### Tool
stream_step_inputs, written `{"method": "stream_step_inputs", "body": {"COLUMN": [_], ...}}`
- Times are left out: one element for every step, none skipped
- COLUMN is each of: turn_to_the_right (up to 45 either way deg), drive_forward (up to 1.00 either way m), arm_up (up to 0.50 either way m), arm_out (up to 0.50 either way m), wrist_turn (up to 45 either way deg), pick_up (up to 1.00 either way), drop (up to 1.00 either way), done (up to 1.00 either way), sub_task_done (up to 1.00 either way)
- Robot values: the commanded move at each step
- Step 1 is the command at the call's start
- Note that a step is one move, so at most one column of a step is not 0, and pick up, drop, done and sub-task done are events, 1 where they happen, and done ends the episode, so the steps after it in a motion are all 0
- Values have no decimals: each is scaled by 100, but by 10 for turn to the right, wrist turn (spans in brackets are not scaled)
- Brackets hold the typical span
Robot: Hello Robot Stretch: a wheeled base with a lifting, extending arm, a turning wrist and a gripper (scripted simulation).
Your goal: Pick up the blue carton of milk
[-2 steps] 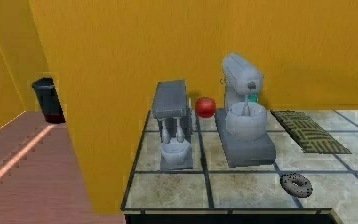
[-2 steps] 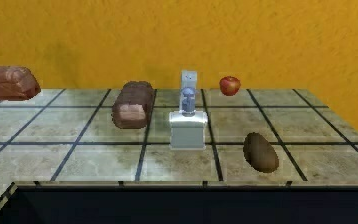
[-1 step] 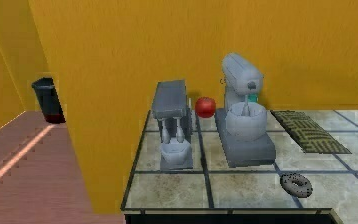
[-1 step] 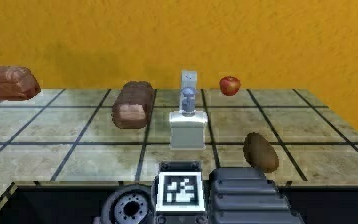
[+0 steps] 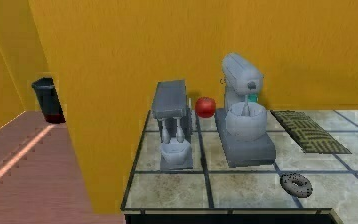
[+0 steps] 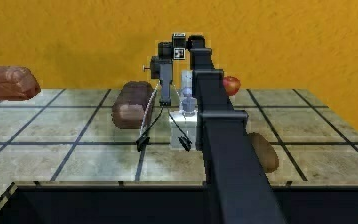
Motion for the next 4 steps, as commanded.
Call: {"method": "stream_step_inputs", "body": {"turn_to_the_right": [0, 0, 0, 0], "drive_forward": [0, 0, 0, 0], "arm_up": [0, 0, 0, 0], "arm_out": [0, 0, 0, 0], "wrist_turn": [450, 450, 450, 450], "pick_up": [0, 0, 0, 0], "drop": [0, 0, 0, 0], "done": [0, 0, 0, 0], "sub_task_done": [0, 0, 0, 0]}}
